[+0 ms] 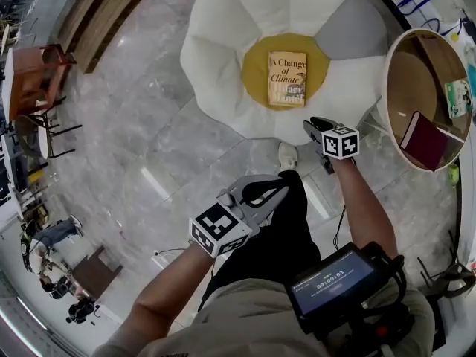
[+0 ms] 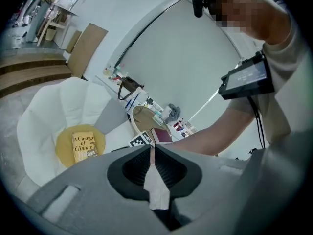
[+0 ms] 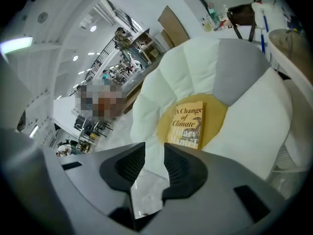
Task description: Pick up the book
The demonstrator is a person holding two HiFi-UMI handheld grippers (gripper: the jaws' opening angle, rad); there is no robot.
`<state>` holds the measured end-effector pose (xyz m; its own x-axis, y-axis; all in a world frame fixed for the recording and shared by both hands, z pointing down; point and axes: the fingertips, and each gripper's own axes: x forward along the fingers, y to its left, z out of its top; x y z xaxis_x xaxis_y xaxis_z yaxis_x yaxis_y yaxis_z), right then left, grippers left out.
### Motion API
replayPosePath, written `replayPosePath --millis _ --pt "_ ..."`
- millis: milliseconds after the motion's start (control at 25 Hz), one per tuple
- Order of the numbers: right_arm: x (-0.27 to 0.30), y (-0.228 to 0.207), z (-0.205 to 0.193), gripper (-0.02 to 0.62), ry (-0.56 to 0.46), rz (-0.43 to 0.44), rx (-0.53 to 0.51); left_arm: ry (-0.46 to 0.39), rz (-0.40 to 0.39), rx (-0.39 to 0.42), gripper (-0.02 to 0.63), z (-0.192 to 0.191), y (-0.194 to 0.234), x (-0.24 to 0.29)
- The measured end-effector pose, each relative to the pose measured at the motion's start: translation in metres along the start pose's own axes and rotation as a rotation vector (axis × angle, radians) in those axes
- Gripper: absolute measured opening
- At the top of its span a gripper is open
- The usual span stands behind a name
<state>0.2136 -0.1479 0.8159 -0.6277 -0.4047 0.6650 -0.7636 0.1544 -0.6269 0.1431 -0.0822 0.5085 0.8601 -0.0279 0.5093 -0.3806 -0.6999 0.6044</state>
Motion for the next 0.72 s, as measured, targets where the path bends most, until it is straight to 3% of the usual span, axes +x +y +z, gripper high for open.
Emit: replayPosePath --millis 200,480,720 --pt "0.060 -0.063 -0.001 0.126 0.012 -0.032 0.081 0.036 -0.006 0.008 0.012 -0.009 0.045 0.034" --pt "0.129 -0.127 -0.009 0.166 0.016 -0.033 0.177 0.016 0.006 -0.033 0.012 -0.016 0.100 0.064" --pt "0.166 -0.152 -0.009 0.224 0.026 -0.008 0.191 0.006 0.000 -0.065 0.012 -0.027 0.128 0.081"
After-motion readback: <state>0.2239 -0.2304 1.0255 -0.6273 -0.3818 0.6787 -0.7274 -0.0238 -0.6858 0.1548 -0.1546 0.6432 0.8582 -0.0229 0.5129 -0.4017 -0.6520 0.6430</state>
